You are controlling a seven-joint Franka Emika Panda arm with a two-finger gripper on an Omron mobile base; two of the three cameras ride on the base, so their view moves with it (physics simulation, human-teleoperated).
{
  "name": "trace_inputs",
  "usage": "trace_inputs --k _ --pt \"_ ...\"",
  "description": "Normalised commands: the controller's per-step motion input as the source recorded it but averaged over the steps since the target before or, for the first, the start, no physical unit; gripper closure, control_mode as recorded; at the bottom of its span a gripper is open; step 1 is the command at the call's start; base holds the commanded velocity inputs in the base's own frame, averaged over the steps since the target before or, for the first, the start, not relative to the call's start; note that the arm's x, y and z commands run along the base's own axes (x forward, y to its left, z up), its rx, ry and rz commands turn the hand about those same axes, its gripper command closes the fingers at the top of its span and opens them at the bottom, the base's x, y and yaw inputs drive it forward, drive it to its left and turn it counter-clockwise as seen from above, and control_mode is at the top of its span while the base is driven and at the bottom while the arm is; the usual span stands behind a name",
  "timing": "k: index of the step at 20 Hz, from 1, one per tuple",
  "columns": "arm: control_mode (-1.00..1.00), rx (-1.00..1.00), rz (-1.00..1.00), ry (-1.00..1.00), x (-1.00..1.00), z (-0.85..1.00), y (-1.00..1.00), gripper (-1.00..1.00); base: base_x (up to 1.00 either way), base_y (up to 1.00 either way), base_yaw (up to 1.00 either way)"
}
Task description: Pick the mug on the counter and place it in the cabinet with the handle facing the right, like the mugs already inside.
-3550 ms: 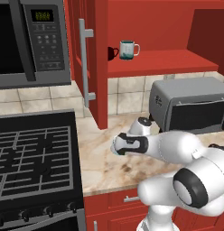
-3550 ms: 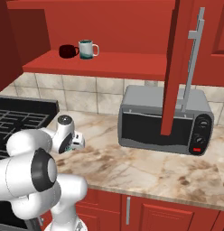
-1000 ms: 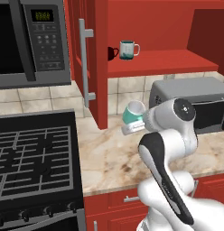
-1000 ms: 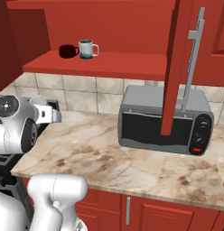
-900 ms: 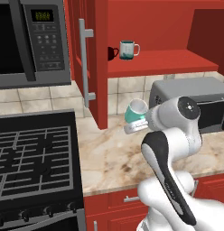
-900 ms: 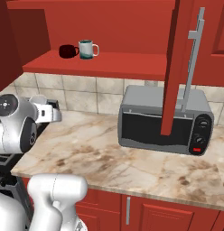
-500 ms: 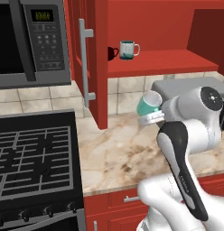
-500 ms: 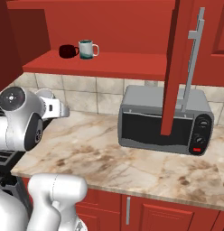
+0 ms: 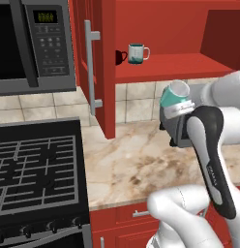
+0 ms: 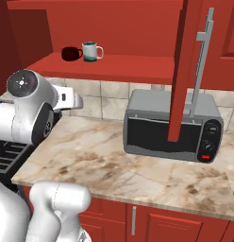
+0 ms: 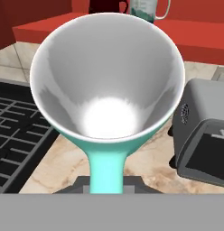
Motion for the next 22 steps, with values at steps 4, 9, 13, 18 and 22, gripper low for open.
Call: trace_inputs --k 4,9,13,18,22 --pt "-1.00 -0.01 0.00 0.00 0.01 0.45 -0.31 1.00 0.00 0.00 0.00" --pt "-1.00 -0.01 0.00 0.00 0.21 0.18 -0.37 1.00 0.00 0.00 0.00" --pt "-1.00 0.00 0.00 0.00 0.42 0.00 -0.34 1.00 0.00 0.00 0.00" --pt "-1.00 0.00 0.00 0.00 0.49 0.00 -0.17 1.00 0.00 0.00 0.00" --pt "-1.00 0.00 0.00 0.00 0.44 0.01 -0.10 1.00 0.00 0.00 0.00"
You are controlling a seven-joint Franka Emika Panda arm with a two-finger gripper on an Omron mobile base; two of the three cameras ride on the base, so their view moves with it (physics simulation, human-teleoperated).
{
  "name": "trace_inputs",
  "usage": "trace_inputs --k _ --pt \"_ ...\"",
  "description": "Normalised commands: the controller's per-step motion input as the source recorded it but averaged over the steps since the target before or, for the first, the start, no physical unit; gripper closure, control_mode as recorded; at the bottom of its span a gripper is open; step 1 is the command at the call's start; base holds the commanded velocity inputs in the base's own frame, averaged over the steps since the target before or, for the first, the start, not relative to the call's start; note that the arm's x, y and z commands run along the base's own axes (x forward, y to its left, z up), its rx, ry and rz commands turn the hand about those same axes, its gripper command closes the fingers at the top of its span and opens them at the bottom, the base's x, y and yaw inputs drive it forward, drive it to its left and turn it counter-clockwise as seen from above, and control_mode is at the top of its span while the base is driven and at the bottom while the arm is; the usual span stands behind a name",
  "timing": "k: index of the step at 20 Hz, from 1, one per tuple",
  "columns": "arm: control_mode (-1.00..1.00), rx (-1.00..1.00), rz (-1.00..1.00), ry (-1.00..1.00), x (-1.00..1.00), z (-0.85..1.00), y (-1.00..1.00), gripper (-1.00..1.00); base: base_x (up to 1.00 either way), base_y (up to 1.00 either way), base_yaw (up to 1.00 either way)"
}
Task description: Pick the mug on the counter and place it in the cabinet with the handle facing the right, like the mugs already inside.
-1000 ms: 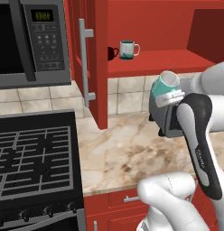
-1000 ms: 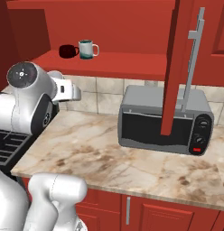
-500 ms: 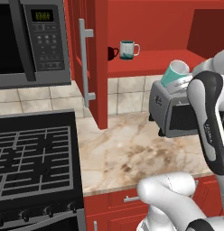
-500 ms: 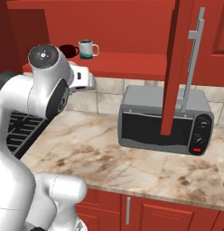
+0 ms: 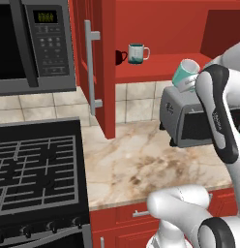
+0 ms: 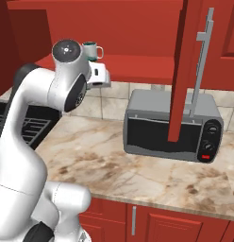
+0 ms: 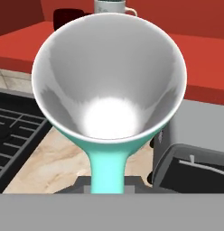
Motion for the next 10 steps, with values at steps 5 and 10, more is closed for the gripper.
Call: trace_inputs --k 5,10 --pt "-1.00 0.00 0.00 0.00 0.59 0.00 -0.12 1.00 0.00 0.00 0.00" --pt "-1.00 0.00 0.00 0.00 0.57 0.00 -0.09 1.00 0.00 0.00 0.00"
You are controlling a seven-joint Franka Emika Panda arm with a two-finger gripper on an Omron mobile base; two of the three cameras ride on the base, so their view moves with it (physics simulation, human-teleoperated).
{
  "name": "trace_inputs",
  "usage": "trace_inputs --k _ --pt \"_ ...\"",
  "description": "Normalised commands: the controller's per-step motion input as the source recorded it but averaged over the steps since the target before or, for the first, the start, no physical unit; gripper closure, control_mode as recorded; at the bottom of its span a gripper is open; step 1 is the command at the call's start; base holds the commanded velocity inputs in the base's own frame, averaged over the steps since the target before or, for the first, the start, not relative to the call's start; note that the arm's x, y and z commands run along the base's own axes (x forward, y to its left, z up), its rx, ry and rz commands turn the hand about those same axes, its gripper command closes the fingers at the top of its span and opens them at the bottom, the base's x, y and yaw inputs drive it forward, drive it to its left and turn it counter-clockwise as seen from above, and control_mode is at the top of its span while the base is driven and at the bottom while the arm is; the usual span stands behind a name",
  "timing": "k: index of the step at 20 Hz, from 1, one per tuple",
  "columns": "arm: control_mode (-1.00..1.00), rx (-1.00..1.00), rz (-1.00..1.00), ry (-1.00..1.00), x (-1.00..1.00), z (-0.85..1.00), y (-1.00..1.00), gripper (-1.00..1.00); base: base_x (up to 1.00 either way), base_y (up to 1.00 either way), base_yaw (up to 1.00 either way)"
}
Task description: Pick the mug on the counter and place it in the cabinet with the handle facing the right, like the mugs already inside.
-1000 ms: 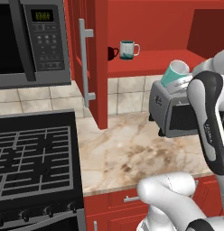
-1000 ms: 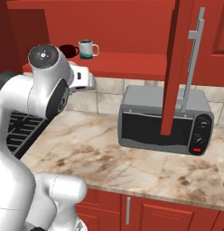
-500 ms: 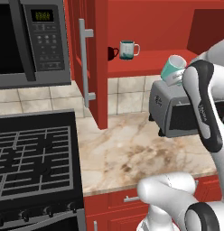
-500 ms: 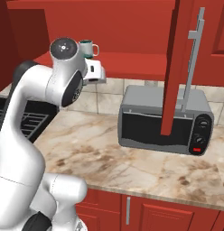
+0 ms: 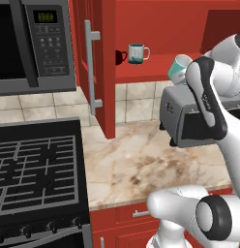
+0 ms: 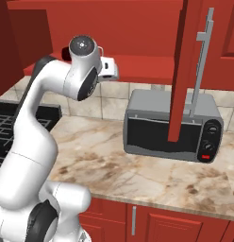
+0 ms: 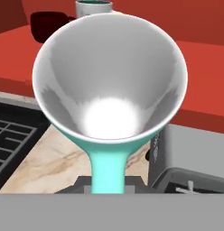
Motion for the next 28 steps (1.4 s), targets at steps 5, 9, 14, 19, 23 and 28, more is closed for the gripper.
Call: trace_inputs --k 5,9,14,19,23,28 --pt "-1.00 0.00 0.00 0.00 0.55 0.00 -0.06 1.00 0.00 0.00 0.00" --pt "-1.00 0.00 0.00 0.00 0.64 0.00 -0.10 1.00 0.00 0.00 0.00" --pt "-1.00 0.00 0.00 0.00 0.57 0.00 -0.04 1.00 0.00 0.00 0.00" --pt "-1.00 0.00 0.00 0.00 0.54 0.00 0.00 1.00 0.00 0.00 0.00" --pt "-1.00 0.01 0.00 0.00 0.48 0.00 0.00 1.00 0.00 0.00 0.00" --pt "-1.00 0.02 0.00 0.00 0.34 0.00 0.00 1.00 0.00 0.00 0.00"
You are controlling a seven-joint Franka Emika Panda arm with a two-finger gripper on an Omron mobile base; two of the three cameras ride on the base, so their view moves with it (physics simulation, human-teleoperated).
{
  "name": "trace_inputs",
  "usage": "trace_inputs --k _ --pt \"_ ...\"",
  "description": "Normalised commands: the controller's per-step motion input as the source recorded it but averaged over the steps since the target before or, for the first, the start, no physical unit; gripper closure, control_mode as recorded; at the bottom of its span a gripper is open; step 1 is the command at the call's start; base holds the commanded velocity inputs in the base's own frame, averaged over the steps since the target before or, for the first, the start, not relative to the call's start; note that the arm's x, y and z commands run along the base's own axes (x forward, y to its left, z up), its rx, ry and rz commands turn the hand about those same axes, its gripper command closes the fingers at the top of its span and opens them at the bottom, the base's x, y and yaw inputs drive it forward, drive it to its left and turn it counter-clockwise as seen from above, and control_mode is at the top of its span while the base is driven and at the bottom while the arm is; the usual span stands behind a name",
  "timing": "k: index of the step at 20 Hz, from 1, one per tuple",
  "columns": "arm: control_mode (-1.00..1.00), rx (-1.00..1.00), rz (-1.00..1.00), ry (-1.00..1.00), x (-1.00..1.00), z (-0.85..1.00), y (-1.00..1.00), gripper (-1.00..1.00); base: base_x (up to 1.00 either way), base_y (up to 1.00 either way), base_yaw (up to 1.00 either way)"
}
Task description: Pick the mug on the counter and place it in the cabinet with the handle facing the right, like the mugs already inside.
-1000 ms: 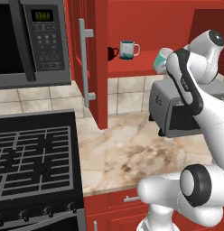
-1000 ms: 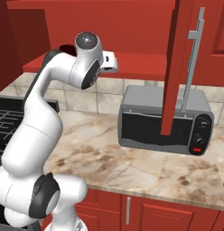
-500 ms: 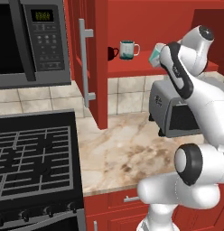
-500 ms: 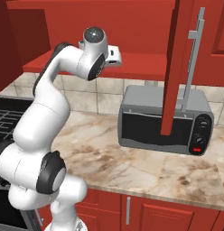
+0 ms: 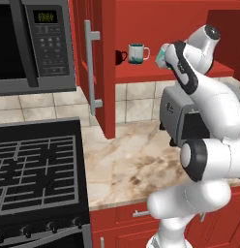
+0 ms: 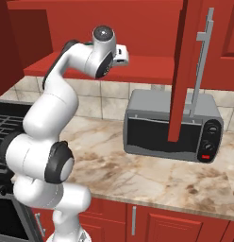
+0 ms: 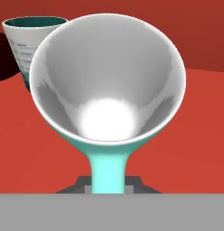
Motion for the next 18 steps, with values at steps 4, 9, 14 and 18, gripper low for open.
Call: trace_inputs --k 4,9,14,18 --pt "-1.00 0.00 0.00 0.00 0.16 0.00 0.00 1.00 0.00 0.00 0.00" --pt "-1.00 0.00 0.05 0.00 0.14 0.00 -0.04 1.00 0.00 0.00 0.00" --pt "-1.00 0.00 0.13 0.00 0.08 0.00 -0.07 1.00 0.00 0.00 0.00" --pt "-1.00 0.00 0.18 0.00 0.18 0.00 -0.15 1.00 0.00 0.00 0.00"
